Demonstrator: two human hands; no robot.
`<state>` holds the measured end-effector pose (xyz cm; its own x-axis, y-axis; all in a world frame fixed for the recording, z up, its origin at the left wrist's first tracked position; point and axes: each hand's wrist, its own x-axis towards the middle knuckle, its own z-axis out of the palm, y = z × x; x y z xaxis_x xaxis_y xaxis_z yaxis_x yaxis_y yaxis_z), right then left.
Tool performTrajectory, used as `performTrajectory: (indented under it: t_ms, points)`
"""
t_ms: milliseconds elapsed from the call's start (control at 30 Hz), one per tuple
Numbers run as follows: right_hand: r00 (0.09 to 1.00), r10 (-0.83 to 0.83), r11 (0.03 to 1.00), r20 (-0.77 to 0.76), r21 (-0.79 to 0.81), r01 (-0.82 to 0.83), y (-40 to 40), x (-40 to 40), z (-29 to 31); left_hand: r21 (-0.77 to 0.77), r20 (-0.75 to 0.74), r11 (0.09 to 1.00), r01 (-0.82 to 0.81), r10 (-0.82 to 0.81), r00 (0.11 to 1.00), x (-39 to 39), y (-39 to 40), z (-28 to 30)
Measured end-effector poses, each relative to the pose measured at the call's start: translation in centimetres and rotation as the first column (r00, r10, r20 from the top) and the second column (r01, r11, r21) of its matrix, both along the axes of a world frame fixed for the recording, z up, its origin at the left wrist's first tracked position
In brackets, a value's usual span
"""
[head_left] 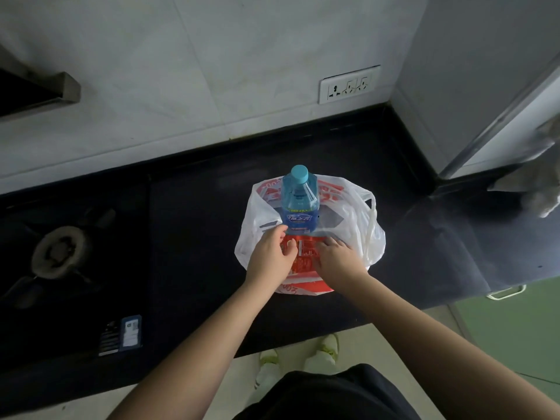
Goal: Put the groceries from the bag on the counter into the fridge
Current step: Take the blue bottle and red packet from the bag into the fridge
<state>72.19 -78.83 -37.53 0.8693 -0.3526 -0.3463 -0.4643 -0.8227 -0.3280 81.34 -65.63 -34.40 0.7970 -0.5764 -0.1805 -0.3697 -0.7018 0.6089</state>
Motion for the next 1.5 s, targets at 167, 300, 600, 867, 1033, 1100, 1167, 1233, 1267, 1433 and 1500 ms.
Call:
performTrajectory:
  t_ms: [167,300,600,867,1033,1100,1167,1233,1267,1433,1500]
  points:
    - [1.000,-0.013,1.000,-0.011,-0.005,0.013,-0.6,1.0,-0.7,-0.051,-0.163,0.992,-0.111,0.102,0.981,0.4,-1.6,0.1]
    - [1.000,0.004,1.000,-0.031,0.010,-0.004,-0.5,1.5,-2.1,-0.133,-0.187,0.982,-0.134,0.107,0.976,0.5,-2.4,0.4]
    - [0.999,-0.035,0.996,0.020,-0.077,0.036,0.2,1.2,-3.8,-0.175,-0.163,0.980,-0.096,0.067,0.984,2.2,-3.1,0.8]
    - [0.998,-0.066,0.994,0.021,-0.090,0.067,0.6,1.2,-2.8,-0.176,-0.170,0.984,-0.037,0.007,0.985,4.5,-4.0,-0.3]
    - [0.994,-0.087,0.995,0.068,-0.037,0.090,0.6,1.5,-1.3,-0.163,-0.188,0.986,-0.034,0.003,0.982,5.3,-4.7,-0.9]
    - [0.995,-0.085,0.996,0.061,-0.027,0.086,0.5,1.6,-0.4,-0.174,-0.190,0.984,-0.047,0.014,0.982,5.3,-4.8,-0.9]
    - [0.994,-0.094,0.995,0.050,-0.024,0.095,0.3,1.5,0.6,-0.169,-0.192,0.984,-0.056,0.023,0.981,5.3,-4.8,-1.1]
    - [0.992,-0.110,0.993,0.058,-0.037,0.112,0.1,1.1,1.6,-0.175,-0.244,0.983,-0.064,0.020,0.970,5.6,-4.7,-1.0]
    - [0.991,-0.114,0.992,0.063,-0.044,0.117,-0.1,0.8,2.1,-0.175,-0.281,0.982,-0.066,0.015,0.960,5.7,-4.6,-0.8]
    - [0.981,-0.172,0.985,0.087,-0.003,0.173,-1.0,-1.1,4.1,-0.129,-0.416,0.992,0.013,-0.066,0.907,7.0,-3.9,0.8]
    - [0.974,-0.210,0.978,0.089,0.039,0.207,-1.4,-2.0,4.6,-0.121,-0.446,0.991,0.059,-0.107,0.889,7.3,-3.3,1.1]
